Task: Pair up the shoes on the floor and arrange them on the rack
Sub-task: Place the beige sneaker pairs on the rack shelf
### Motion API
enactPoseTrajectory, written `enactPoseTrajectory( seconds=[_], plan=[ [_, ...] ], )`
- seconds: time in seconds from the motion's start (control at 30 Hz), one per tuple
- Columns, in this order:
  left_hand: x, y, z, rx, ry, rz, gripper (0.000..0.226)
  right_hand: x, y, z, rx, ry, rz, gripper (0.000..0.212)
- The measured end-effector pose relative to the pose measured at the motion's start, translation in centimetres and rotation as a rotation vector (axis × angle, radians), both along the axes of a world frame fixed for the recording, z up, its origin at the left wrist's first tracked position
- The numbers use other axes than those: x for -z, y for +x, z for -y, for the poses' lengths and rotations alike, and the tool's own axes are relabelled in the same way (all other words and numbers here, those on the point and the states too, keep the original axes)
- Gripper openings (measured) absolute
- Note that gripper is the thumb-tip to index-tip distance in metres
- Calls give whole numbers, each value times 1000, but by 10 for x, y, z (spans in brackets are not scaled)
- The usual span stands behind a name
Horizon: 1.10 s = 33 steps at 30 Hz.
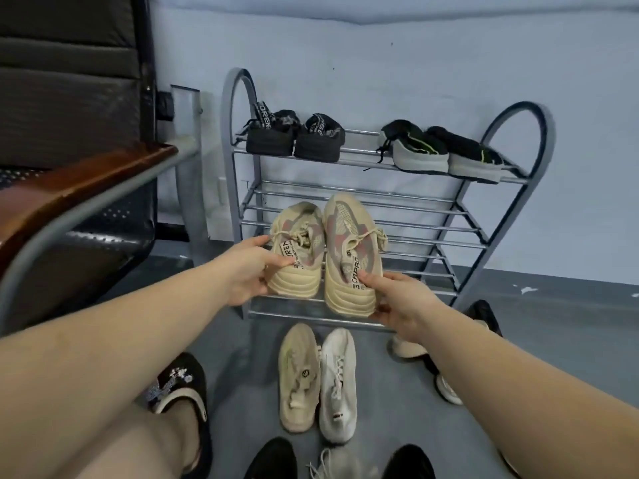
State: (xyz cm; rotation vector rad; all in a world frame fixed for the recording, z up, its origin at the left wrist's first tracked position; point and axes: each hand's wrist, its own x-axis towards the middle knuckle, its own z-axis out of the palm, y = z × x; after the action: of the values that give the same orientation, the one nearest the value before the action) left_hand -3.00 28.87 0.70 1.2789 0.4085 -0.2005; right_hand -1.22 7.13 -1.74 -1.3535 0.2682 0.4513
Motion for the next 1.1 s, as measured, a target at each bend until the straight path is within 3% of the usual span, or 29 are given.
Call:
enactPoseTrajectory(
  seconds=[0.17, 0.27, 0.47, 0.7, 1.03, 1.1],
  plan=[
    [-2, 44, -16, -63, -65, 24, 69, -15, 48, -23, 18, -60, 38, 38],
    [0, 73, -25, -130, -111, 46, 73, -21, 78, -37, 2, -76, 49, 21],
    [27, 119, -52, -159, -141, 66, 78, -14, 130, -65, 33, -103, -15, 14],
    [43, 157, -69, -112, -166, 8, 48, 6, 167, -89, 51, -81, -26, 10],
    [59, 181, -82, -252, -158, 40, 47, 25, 185, -116, 211, -151, 75, 16],
    [58, 179, -80, -248, -146, 44, 49, 31, 185, -117, 241, -170, 107, 29]
  ],
)
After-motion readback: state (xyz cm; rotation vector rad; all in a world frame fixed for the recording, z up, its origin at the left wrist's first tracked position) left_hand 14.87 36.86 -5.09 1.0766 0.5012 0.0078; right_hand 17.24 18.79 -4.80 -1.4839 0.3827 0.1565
